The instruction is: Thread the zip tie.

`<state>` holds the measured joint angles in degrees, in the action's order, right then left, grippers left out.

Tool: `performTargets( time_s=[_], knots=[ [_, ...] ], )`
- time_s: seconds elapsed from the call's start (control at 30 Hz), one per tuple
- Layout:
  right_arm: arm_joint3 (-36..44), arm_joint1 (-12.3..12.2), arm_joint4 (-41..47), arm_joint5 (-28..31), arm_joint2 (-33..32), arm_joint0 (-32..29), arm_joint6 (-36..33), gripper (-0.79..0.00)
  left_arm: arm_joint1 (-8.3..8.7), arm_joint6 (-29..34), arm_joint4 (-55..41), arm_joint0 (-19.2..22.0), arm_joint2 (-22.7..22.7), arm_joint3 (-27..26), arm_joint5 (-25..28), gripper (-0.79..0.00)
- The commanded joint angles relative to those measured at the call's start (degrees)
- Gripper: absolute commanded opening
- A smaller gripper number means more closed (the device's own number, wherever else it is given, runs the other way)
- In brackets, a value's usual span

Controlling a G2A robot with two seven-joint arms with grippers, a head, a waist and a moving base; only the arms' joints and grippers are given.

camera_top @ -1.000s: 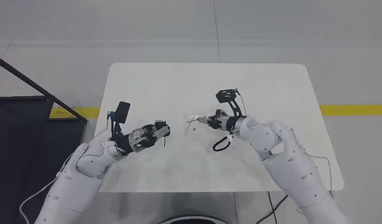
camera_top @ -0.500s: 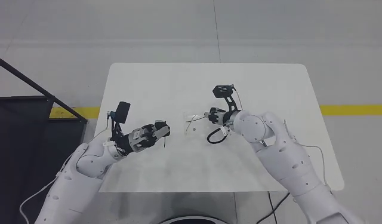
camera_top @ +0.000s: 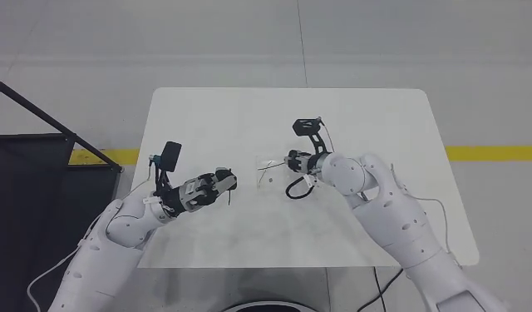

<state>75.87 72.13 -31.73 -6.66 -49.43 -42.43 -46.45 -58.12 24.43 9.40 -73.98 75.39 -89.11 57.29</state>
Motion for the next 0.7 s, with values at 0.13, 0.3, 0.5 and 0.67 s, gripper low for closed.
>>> performTargets(
  time_s=[0.13, 0.3, 0.5, 0.67],
  knots=[
    [-0.4, 0.3, -0.1, 0.5, -0.1, 0.0, 0.1, -0.785, 0.0, 0.0, 0.0, 0.0, 0.0, 0.0, 0.0, -0.785],
    [0.5, 0.2, -0.1, 0.7, -1.2, -0.8, 1.9, -0.785, 0.0, 0.0, 0.0, 0.0, 0.0, 0.0, 0.0, -0.785],
    [3.7, -0.3, -0.4, 0.6, -3.8, -3.5, 3.8, -0.785, 0.0, 0.0, 0.0, 0.0, 0.0, 0.0, 0.0, -0.785],
    [8.5, -1.0, -1.3, -0.4, -6.5, -7.4, 5.9, -0.785, 0.0, 0.0, 0.0, 0.0, 0.0, 0.0, 0.0, -0.785]
  ],
)
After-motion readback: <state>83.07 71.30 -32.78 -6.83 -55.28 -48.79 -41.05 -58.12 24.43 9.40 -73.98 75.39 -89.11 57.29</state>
